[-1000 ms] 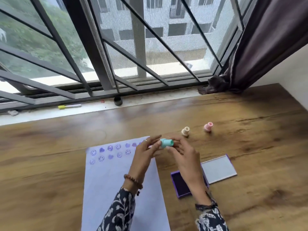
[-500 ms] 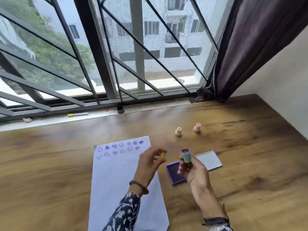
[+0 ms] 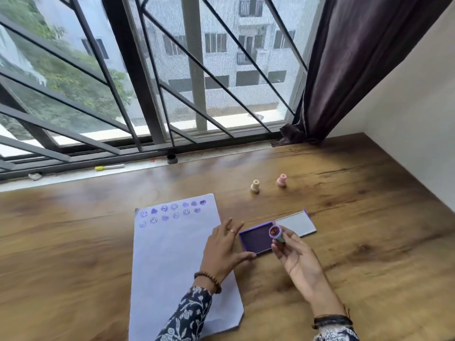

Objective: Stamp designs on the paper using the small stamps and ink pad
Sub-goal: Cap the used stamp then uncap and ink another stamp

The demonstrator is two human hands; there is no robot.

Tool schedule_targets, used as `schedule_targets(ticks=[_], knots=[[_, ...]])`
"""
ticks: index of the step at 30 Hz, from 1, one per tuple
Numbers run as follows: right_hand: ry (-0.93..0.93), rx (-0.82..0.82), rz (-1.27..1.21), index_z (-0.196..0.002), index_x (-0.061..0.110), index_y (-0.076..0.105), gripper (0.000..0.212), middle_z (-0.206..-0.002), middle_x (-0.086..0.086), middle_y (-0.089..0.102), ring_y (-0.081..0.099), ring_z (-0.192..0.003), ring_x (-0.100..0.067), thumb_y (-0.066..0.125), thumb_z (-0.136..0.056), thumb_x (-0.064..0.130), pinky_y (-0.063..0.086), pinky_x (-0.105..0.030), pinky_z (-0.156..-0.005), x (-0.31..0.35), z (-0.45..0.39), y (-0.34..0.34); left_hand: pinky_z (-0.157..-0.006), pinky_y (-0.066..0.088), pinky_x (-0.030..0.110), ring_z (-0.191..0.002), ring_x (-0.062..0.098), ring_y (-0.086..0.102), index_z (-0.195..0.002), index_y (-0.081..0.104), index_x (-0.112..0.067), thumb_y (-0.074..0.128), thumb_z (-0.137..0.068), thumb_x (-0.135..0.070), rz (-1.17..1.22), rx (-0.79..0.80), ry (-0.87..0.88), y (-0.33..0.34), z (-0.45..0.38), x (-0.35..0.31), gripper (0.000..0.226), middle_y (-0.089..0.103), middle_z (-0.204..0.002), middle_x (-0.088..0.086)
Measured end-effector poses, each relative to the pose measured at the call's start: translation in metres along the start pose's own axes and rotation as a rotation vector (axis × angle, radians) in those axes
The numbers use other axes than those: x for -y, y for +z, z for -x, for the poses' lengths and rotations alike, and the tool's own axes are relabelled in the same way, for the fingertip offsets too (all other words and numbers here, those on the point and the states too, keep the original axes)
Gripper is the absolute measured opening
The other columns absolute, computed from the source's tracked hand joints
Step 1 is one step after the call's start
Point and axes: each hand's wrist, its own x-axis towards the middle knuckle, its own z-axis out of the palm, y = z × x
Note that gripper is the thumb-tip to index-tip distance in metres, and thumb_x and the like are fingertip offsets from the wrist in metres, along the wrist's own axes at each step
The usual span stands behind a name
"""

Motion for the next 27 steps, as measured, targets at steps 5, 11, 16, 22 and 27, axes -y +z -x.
schedule_targets(ticks=[5, 11, 16, 22, 27], knots=[[-0.19, -0.174, 0.448, -0.078, 0.012, 0.066, 0.019, -0.077, -0.012, 0.064, 0.062, -0.064, -0.016, 0.054, -0.086, -0.001, 0.057, -0.019, -0.057, -0.003, -0.007, -0.009, -0.111, 0.023, 0.033, -0.137, 0.022, 0.024, -0.138, 0.031, -0.034, 0.067, -0.064, -0.062, -0.106, 0.012, -0.029, 0.005, -0.001, -0.007, 0.087, 0.019, -0.154, 0.002], [-0.512, -0.178, 1.394, -0.089, 0.019, 0.07, 0.018, -0.097, -0.003, 0.065, 0.065, -0.085, -0.019, 0.07, -0.075, 0.008, 0.046, -0.026, -0.078, 0.0, -0.015, -0.007, -0.111, 0.023, 0.032, -0.137, 0.02, 0.023, -0.137, 0.033, -0.031, 0.069, -0.067, -0.056, -0.083, 0.016, -0.024, 0.005, 0.001, -0.008, 0.082, 0.02, -0.153, 0.002], [-0.635, -0.107, 1.719, -0.103, 0.015, 0.063, 0.018, -0.106, -0.001, 0.062, 0.064, -0.089, -0.022, 0.06, -0.085, 0.012, 0.048, -0.032, -0.072, -0.011, -0.016, -0.011, -0.111, 0.022, 0.03, -0.137, 0.019, 0.022, -0.136, 0.035, -0.029, 0.068, -0.069, -0.054, -0.062, 0.005, -0.024, 0.003, 0.002, -0.008, 0.079, 0.022, -0.152, 0.001], [-0.68, -0.092, 1.937, -0.094, 0.017, 0.061, 0.013, -0.094, 0.002, 0.063, 0.065, -0.075, -0.021, 0.061, -0.085, 0.009, 0.048, -0.031, -0.052, -0.02, -0.015, -0.01, -0.111, 0.024, 0.032, -0.136, 0.021, 0.024, -0.136, 0.037, -0.029, 0.068, -0.07, -0.054, -0.055, -0.001, -0.026, 0.004, 0.002, -0.007, 0.077, 0.024, -0.151, 0.001], [-0.648, 0.09, 2.098, -0.097, 0.014, 0.059, 0.015, -0.097, -0.005, 0.062, 0.062, -0.088, -0.024, 0.054, -0.086, 0.006, 0.047, -0.033, -0.067, -0.004, -0.025, -0.006, -0.11, 0.023, 0.031, -0.135, 0.02, 0.024, -0.135, 0.039, -0.029, 0.069, -0.07, -0.052, -0.029, -0.025, -0.014, 0.007, 0.002, -0.004, 0.076, 0.025, -0.151, 0.001]])
